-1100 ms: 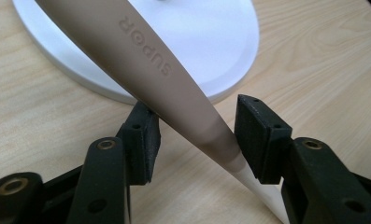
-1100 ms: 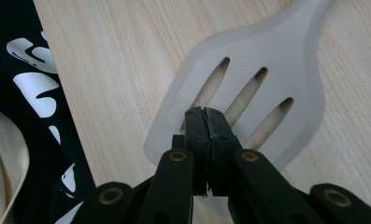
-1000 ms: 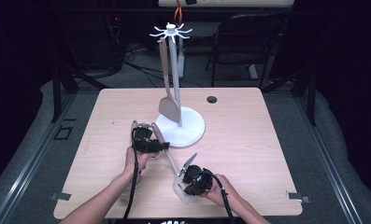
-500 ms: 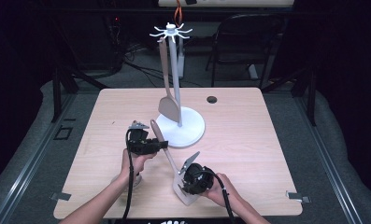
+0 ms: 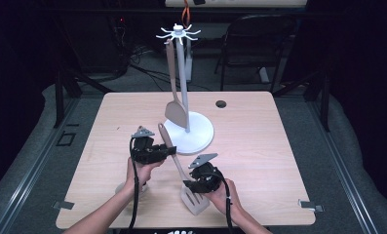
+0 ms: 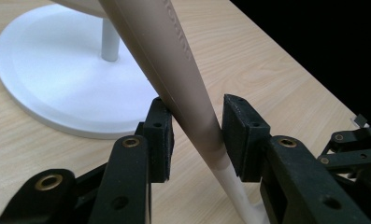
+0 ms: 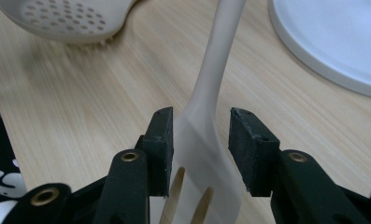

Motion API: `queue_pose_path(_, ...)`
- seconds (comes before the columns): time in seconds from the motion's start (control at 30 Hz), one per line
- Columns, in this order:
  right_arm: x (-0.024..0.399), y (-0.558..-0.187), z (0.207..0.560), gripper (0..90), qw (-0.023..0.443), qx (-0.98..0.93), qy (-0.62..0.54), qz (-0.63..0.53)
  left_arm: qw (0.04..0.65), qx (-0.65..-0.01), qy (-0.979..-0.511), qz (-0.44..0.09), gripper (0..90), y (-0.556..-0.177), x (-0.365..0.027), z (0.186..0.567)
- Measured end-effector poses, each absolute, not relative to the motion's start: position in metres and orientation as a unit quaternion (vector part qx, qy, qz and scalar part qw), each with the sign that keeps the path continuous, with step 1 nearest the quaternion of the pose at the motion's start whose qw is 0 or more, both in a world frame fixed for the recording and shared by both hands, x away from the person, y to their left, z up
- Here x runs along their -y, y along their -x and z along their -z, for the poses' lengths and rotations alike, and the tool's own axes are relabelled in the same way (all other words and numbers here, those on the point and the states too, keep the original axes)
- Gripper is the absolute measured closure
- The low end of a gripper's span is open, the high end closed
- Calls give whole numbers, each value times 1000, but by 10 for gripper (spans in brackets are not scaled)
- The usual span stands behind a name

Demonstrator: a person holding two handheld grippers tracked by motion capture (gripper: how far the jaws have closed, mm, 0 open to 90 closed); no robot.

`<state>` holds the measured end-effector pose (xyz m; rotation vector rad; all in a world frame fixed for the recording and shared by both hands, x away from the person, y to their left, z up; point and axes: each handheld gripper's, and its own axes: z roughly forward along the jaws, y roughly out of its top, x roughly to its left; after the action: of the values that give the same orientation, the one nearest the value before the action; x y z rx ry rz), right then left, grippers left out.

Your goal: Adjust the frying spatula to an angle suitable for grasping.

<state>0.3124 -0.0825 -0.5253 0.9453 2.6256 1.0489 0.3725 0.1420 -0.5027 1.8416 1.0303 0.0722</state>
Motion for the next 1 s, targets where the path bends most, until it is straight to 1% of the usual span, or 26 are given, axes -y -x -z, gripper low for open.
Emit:
queue_pose_path(0.33,78,-312,524,681,97,-872,-317,-360,513,-416,-750,-36,672,-364,-135,496)
queue_pose_path(0.43,79,-314,526,742,90,-869,-322,-364,514,-417,-749,-37,673,-363,-135,496)
queue_pose_path(0.47,80,-315,526,777,87,-867,-325,-367,515,-418,-747,-34,673,-363,-135,497)
queue_pose_path(0.5,82,-316,526,876,84,-864,-329,-372,517,-418,-747,-30,673,-363,-136,497)
queue_pose_path(0.53,84,-316,526,900,82,-860,-329,-380,517,-418,-747,-29,673,-363,-135,498)
queue_pose_path(0.6,82,-316,526,900,87,-862,-329,-375,516,-418,-746,-31,667,-363,-134,499)
queue_pose_path(0.63,81,-315,525,873,91,-862,-330,-374,517,-419,-746,-30,670,-363,-134,500)
queue_pose_path(0.7,82,-316,526,773,100,-858,-339,-372,521,-421,-742,-24,682,-363,-135,501)
queue_pose_path(0.73,85,-318,526,729,95,-856,-343,-375,523,-422,-741,-24,685,-363,-135,501)
queue_pose_path(0.87,90,-323,528,668,67,-852,-347,-387,524,-419,-741,-28,689,-362,-134,500)
queue_pose_path(1.0,83,-321,531,674,55,-857,-339,-383,528,-416,-740,-27,691,-361,-132,500)
